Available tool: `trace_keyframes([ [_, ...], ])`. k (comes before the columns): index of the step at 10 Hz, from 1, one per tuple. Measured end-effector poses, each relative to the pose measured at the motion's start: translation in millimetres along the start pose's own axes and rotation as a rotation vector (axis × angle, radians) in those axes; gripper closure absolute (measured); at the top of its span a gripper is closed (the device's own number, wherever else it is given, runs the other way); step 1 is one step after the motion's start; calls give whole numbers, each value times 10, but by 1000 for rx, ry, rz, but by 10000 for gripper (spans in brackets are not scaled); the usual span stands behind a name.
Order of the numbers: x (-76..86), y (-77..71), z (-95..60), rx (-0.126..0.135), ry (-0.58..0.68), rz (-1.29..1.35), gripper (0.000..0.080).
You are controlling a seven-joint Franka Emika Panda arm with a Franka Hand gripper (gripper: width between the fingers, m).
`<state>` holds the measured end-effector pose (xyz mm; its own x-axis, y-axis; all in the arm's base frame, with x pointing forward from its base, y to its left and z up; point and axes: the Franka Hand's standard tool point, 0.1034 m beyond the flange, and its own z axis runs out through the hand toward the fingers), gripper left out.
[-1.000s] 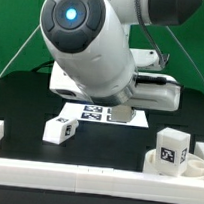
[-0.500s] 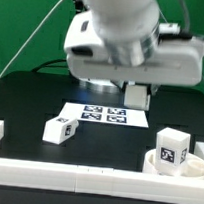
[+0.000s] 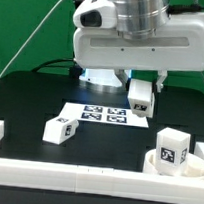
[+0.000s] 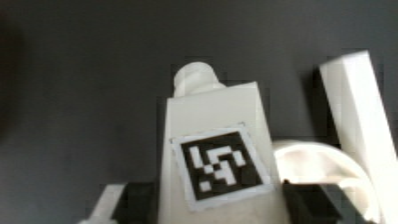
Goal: Assemble stool
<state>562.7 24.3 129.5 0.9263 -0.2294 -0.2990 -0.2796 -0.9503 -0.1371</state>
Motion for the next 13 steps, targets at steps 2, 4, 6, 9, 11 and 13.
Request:
trace_keyframes([
  [2, 89, -222, -266, 13, 157, -13, 474],
  [4, 137, -172, -179, 13, 289, -10, 474],
  [6, 176, -223, -174, 14, 414, -24, 474],
  [9, 242, -531, -213, 54, 711, -48, 474],
  [11, 206, -510, -141, 47, 705, -53, 474],
  [13, 210, -634, -87, 58, 729, -67, 474],
])
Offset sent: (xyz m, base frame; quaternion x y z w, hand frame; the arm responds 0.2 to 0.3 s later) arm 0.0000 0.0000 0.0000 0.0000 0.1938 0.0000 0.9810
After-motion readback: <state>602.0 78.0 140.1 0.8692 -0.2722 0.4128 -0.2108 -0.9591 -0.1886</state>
